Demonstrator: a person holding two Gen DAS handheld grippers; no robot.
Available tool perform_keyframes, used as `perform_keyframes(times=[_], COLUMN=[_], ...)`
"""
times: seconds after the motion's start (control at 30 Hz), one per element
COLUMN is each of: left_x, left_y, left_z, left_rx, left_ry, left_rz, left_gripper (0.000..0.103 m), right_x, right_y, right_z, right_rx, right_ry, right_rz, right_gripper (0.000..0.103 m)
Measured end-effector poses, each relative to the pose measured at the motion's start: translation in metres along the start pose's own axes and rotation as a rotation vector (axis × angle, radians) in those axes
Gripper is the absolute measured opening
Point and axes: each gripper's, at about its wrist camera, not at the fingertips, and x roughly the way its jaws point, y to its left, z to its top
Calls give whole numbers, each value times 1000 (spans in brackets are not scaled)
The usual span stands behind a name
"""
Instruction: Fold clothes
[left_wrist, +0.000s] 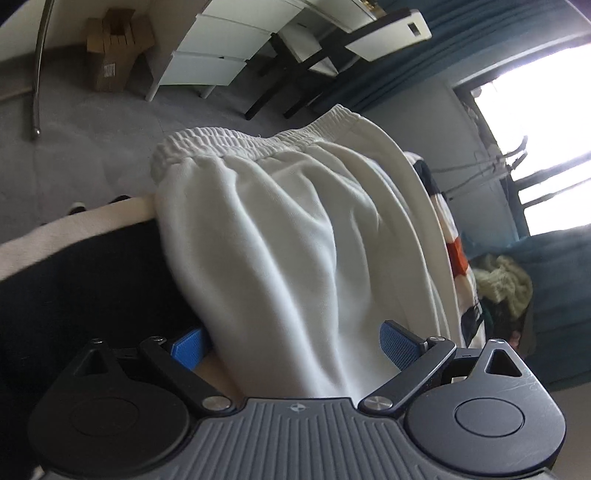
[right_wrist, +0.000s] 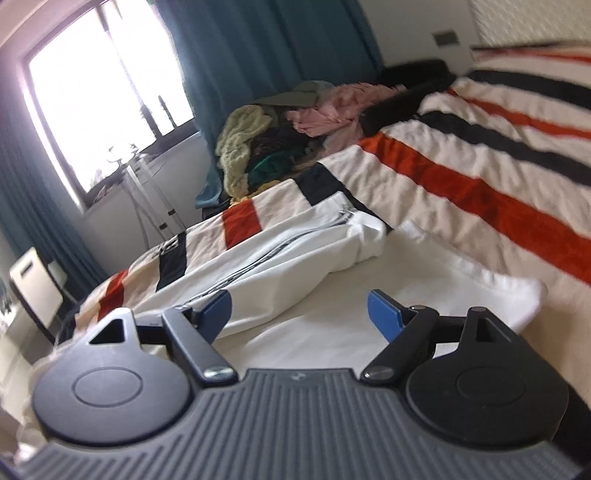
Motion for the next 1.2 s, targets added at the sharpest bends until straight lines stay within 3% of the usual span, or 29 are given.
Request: perform_keyframes(times=[0.17, 0.3, 0.43, 0.57, 0.7, 0.8, 0.97, 1.1, 1.2], left_x=[2, -9, -23, -24, -26, -25, -22, -14, -3], left_y=[6, 17, 21, 34, 47, 53, 48, 43, 43], left_z=[5, 8, 5, 3, 1, -2, -7, -4, 2], left_rx=[-42, -80, -97, -181, -269, -311, -285, -240, -259], left_ry=[-10, -30, -59, -55, -61, -40, -33, -34, -35], left_rz=[-17, -85, -142, -151, -178, -202, -153, -171, -170], left_gripper=[80, 58, 46, 48, 67, 74, 76, 78, 68], right_x=[1, -1, -2, 9, 23, 30, 39, 43, 49], right_y=[-61, -115, -160, -181, -185, -180, -188, -190, -190], right_z=[14, 12, -3, -22, -31, -27, -31, -30, -27], right_rx=[292, 497, 699, 836, 895, 871, 917, 922, 913], right_ry=[9, -2, 15, 90, 143, 141, 164, 143, 124], right_rz=[-43, -152, -261, -253, -186, -174, -222, -252, -279], right_gripper=[82, 84, 84, 84, 84, 77, 70, 66, 63])
